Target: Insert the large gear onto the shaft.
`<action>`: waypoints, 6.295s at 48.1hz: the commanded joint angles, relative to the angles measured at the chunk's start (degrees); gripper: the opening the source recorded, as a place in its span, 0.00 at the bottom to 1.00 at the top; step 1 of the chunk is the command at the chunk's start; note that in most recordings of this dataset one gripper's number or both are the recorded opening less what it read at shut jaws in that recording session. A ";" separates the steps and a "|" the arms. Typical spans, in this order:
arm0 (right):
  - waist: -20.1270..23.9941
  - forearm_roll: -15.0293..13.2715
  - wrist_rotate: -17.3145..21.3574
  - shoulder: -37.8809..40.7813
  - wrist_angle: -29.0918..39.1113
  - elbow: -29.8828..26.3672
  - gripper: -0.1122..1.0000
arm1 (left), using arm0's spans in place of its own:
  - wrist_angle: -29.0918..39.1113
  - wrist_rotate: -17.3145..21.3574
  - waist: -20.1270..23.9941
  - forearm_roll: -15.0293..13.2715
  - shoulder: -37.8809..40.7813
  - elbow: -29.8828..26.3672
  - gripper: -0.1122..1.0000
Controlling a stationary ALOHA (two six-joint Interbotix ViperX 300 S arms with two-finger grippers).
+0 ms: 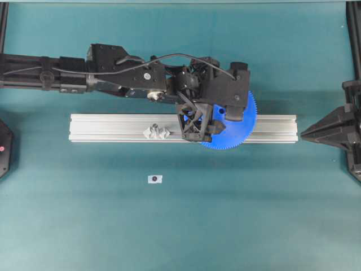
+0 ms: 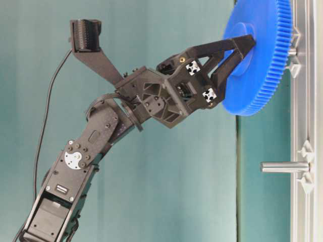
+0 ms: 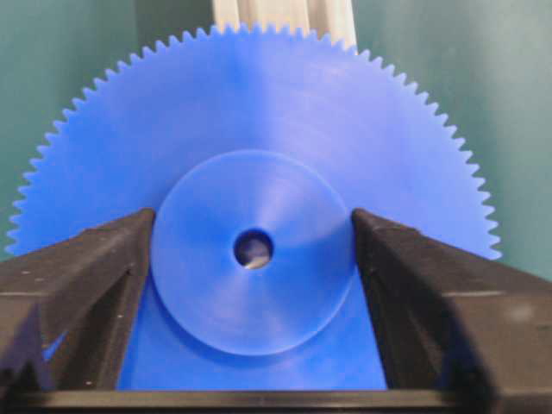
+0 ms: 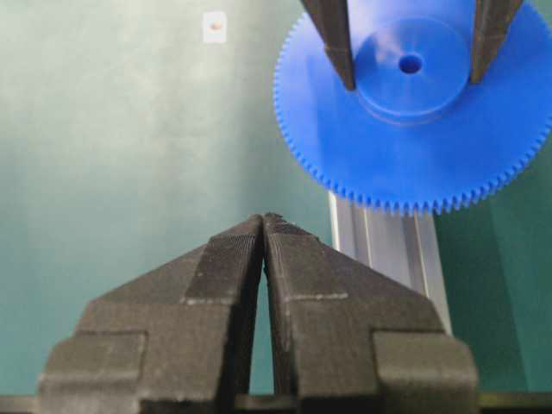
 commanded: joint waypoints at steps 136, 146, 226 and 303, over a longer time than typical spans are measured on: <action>0.09 0.18 2.37 -0.53 -1.05 -0.26 0.22 | 5.45 1.41 -0.26 0.18 1.23 -5.45 0.85; 0.09 0.18 2.37 -0.53 -1.14 -0.09 0.22 | 5.19 1.49 -0.26 0.18 1.85 -6.15 0.85; 0.09 0.26 2.46 -0.53 -2.64 0.53 0.22 | 5.80 2.02 -1.58 0.18 2.29 -9.67 0.85; 0.09 0.53 2.55 -0.53 -3.52 0.97 0.22 | 7.21 4.13 -1.32 0.18 -2.46 -2.90 0.14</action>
